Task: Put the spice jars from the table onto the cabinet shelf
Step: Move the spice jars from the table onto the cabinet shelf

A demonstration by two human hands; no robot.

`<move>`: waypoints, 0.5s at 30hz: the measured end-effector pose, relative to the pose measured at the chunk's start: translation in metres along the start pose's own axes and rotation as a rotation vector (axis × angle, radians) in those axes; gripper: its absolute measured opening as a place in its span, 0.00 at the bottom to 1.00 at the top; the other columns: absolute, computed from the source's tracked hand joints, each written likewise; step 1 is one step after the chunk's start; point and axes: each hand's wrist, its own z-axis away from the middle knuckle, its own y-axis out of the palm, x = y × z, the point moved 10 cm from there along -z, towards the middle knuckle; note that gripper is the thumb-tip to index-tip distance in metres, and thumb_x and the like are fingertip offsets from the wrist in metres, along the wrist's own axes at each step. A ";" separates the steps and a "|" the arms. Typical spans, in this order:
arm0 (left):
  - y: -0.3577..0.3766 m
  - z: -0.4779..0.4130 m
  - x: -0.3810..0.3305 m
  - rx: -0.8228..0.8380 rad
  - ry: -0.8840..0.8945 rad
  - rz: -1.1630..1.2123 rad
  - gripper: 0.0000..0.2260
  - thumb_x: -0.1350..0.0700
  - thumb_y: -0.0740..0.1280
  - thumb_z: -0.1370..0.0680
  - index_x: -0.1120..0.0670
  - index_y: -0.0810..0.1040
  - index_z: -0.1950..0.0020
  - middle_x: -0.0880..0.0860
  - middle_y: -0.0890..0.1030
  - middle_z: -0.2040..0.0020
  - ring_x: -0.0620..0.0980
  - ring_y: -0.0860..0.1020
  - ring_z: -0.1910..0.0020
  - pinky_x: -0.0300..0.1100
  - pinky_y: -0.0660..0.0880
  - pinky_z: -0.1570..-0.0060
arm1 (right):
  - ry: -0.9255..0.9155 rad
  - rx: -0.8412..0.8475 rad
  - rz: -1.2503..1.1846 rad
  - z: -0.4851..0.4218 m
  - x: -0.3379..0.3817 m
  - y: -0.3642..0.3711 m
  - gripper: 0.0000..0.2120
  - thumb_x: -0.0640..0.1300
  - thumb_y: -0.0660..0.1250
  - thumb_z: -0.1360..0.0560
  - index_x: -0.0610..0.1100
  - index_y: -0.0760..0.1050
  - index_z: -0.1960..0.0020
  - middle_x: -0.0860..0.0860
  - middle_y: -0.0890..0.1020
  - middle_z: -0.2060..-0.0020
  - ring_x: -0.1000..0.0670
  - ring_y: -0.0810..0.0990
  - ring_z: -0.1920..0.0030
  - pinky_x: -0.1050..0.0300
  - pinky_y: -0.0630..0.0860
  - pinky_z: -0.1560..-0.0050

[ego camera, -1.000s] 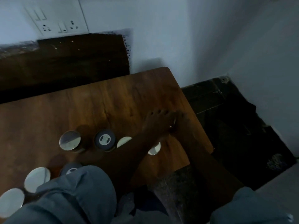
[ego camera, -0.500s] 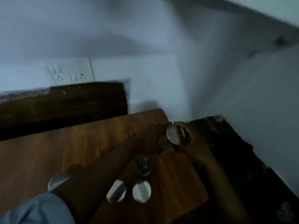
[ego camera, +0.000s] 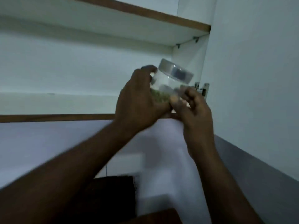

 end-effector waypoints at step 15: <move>0.164 -0.066 0.118 0.636 -0.367 -0.142 0.41 0.52 0.68 0.20 0.51 0.42 0.17 0.61 0.74 0.28 0.60 0.75 0.33 0.48 0.72 0.36 | 0.135 0.185 0.768 -0.179 -0.112 0.022 0.20 0.52 0.61 0.18 0.43 0.70 0.30 0.43 0.80 0.37 0.41 0.78 0.38 0.48 0.76 0.39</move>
